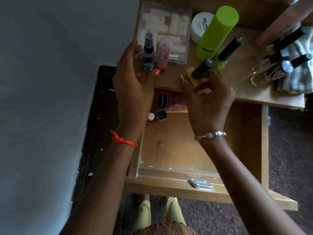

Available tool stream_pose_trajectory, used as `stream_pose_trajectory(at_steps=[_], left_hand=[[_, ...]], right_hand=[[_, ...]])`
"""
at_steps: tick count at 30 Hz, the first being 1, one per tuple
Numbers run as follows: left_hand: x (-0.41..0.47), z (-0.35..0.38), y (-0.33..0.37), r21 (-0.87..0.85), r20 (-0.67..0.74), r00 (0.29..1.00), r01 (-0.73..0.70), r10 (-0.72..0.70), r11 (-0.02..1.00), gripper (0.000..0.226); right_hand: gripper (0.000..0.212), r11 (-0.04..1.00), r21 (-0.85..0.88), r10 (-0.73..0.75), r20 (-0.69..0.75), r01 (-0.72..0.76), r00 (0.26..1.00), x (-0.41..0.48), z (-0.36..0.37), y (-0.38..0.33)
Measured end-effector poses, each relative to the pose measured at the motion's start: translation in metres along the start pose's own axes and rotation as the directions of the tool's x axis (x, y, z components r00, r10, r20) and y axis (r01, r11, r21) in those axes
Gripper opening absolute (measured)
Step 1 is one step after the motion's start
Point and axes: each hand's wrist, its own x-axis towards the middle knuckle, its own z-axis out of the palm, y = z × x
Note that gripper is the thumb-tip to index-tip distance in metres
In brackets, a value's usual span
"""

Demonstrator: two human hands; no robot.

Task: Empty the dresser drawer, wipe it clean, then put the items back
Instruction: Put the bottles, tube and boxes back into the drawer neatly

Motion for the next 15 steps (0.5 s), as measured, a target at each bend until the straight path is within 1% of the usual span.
stream_pose_trajectory(at_steps=[3,8,10,12,15], left_hand=[[0.007,0.003,-0.004,0.028,0.010,0.999,-0.034,0.034,0.999,0.051],[0.010,-0.002,-0.008,0.050,0.039,0.998,-0.041,0.040,0.998,0.039],[0.004,-0.009,-0.008,0.049,0.051,0.999,-0.018,0.015,0.999,0.035],[-0.013,-0.020,-0.008,0.034,0.075,0.997,0.019,-0.022,0.999,0.028],[-0.051,-0.036,-0.009,0.049,0.181,0.981,0.061,-0.069,0.997,0.034]], right_hand=[[0.015,1.000,0.003,-0.031,0.022,0.031,0.999,-0.013,-0.016,0.007],[0.022,0.998,0.052,-0.053,0.132,0.046,0.990,-0.027,-0.034,0.014],[0.022,0.997,0.068,-0.053,0.203,0.040,0.978,-0.032,-0.040,0.016],[0.019,0.997,0.069,-0.056,0.291,0.037,0.955,-0.038,-0.043,0.020],[0.023,0.999,0.020,-0.035,0.450,0.030,0.892,-0.049,-0.044,0.027]])
